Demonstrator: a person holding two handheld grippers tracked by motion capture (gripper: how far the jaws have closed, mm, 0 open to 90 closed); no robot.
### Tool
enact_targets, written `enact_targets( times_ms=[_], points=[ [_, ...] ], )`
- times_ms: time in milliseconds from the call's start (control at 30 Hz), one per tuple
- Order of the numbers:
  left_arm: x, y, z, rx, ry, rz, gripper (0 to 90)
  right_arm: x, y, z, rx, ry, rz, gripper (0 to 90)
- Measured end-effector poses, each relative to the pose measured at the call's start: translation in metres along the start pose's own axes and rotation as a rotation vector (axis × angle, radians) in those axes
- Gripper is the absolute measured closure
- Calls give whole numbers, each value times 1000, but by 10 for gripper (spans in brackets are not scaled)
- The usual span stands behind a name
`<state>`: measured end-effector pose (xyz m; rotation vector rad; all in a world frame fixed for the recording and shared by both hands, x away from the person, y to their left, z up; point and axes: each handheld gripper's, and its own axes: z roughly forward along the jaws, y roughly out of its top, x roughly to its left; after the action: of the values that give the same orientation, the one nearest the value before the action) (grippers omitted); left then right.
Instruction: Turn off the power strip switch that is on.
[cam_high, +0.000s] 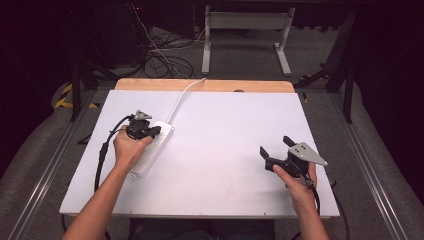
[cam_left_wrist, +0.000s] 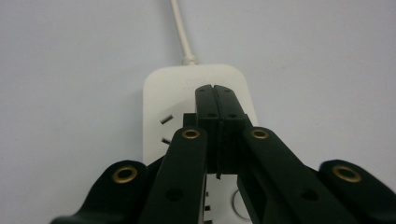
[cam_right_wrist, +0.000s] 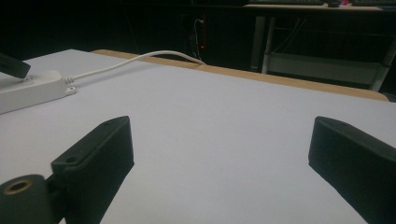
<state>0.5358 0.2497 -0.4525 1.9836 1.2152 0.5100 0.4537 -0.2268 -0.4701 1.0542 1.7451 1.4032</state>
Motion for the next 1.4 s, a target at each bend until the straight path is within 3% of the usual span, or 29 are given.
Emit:
enact_targets(
  times_ms=[100,233,433,800,967,1100,1267,1400],
  points=[
    [2,2,-12,-82,-1,-22,900,0,0,0,-3,0,0,75],
    [5,2,-28,-156,10,-37,900,1,1,0,-3,0,-1,75],
    [13,1,-53,-268,37,-106,900,1,1,1,-1,2,-4,75],
    [14,-5,-80,-400,96,-137,900,1,2,2,-8,7,-7,76],
    [12,-19,-91,-449,128,-119,900,0,2,2,-5,7,-7,76],
    [10,-35,-100,-479,138,-146,900,0,3,2,-8,9,-9,76],
    [16,-52,-127,-566,186,-174,900,0,2,2,-8,11,-2,76],
    [19,-69,-138,-587,217,-181,900,-1,3,1,-16,7,1,76]
  ],
)
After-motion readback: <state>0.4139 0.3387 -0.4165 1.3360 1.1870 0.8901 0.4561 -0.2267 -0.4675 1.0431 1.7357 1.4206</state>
